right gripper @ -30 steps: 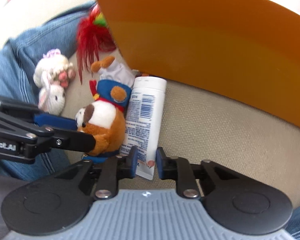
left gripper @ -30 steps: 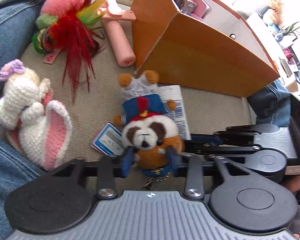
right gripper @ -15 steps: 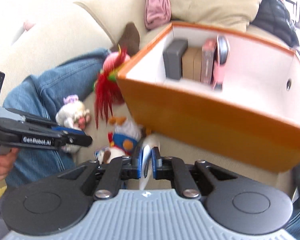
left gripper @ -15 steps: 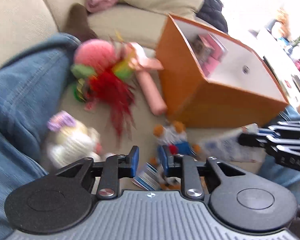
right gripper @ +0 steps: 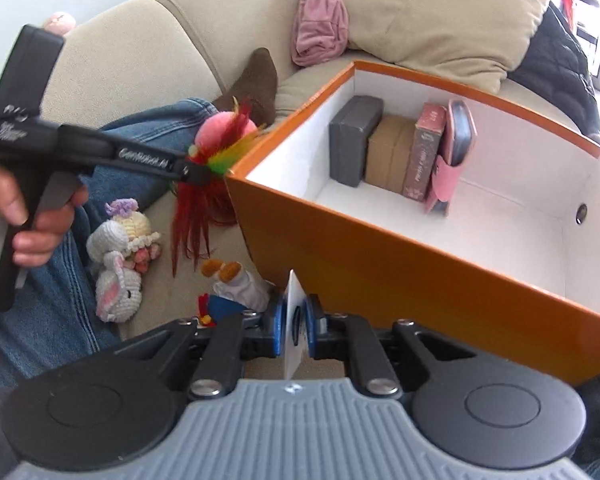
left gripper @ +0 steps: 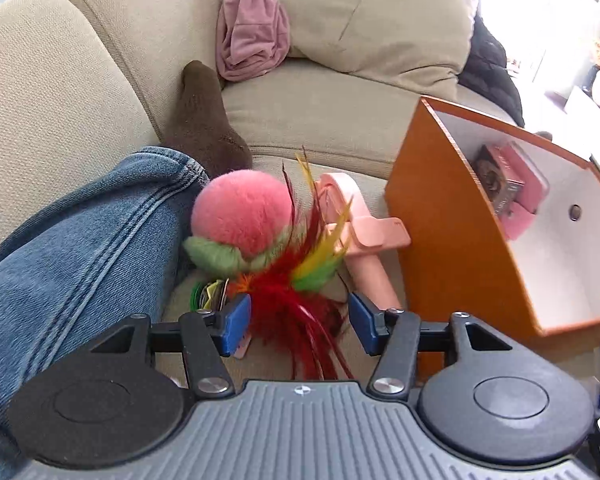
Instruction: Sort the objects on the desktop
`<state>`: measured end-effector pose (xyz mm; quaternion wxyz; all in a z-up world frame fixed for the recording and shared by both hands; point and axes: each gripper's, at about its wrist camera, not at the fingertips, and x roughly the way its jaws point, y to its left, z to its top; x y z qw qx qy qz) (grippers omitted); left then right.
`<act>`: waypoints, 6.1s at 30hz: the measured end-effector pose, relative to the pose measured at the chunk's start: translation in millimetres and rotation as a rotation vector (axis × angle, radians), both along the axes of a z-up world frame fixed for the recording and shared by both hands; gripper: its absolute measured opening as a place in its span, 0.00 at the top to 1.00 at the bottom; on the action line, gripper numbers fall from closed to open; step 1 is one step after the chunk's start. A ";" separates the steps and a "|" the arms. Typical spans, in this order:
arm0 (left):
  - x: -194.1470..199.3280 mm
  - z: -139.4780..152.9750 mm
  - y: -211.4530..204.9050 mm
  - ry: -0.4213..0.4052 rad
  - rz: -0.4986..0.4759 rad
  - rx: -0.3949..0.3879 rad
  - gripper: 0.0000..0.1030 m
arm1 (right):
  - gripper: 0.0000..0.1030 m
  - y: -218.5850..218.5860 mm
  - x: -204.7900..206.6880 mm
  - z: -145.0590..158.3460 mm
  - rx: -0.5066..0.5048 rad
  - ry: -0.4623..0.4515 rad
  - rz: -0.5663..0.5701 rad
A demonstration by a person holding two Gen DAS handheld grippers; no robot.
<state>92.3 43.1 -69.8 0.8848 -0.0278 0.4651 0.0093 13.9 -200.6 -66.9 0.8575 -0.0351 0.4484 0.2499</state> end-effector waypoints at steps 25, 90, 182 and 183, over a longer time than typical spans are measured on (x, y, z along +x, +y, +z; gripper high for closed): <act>-16.3 45.7 69.9 -0.127 0.145 -0.354 1.00 | 0.87 -21.3 -2.9 25.0 0.119 -0.016 -0.040; 70.6 79.6 -92.5 -0.032 -0.288 -0.532 1.00 | 0.62 -110.9 127.2 35.2 0.159 0.125 -0.205; -46.2 85.3 58.0 -0.080 -0.023 -0.178 0.77 | 0.70 41.8 70.2 84.4 0.082 -0.170 0.162; -45.2 83.1 59.7 -0.068 -0.029 -0.171 0.75 | 0.70 48.3 70.2 84.0 0.066 -0.170 0.186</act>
